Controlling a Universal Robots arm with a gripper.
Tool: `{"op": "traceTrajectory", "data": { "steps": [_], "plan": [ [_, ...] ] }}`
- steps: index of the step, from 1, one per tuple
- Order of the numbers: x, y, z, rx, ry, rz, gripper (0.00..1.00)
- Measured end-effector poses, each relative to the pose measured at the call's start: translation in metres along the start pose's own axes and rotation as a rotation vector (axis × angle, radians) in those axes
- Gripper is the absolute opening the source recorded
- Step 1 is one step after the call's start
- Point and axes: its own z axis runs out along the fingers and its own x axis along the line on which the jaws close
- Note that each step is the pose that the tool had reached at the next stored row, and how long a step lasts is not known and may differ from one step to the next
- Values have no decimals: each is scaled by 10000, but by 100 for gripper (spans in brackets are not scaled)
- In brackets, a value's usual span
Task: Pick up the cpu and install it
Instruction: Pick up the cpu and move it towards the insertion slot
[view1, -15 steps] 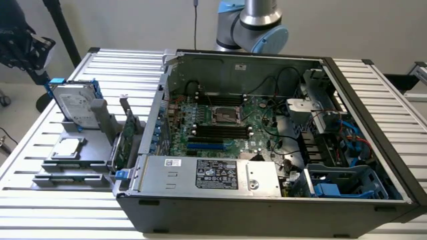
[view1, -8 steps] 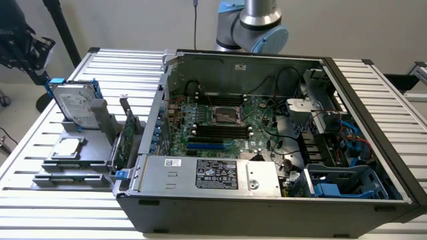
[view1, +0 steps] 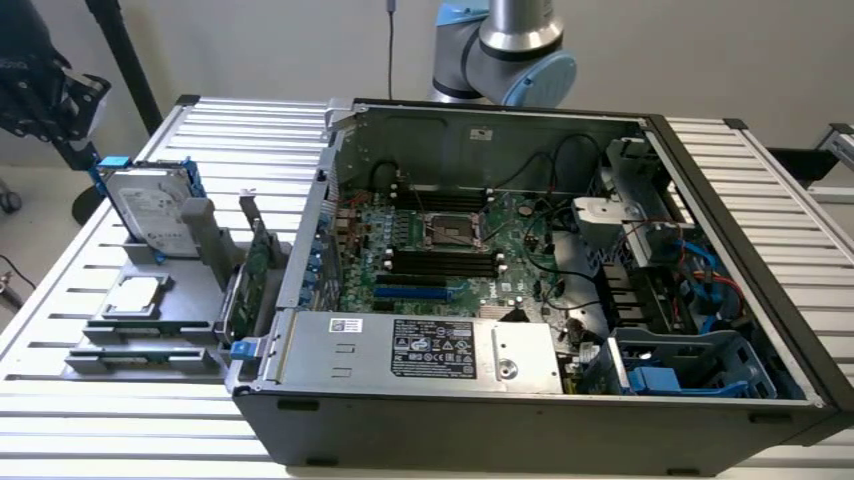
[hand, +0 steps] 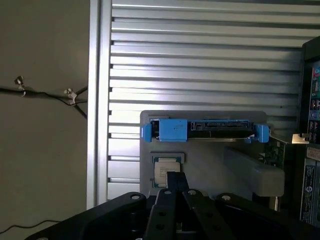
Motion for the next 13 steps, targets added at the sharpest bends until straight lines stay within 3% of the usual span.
{"op": "traceTrajectory", "data": {
  "steps": [3,6,8,9,10,13],
  "plan": [
    [0,0,0,0,0,1,11],
    [0,0,0,0,0,2,18],
    [0,0,0,0,0,2,30],
    [0,0,0,0,-1,2,30],
    [0,0,5,4,-2,2,42],
    [1,-2,50,25,1,2,47]
  ]
}}
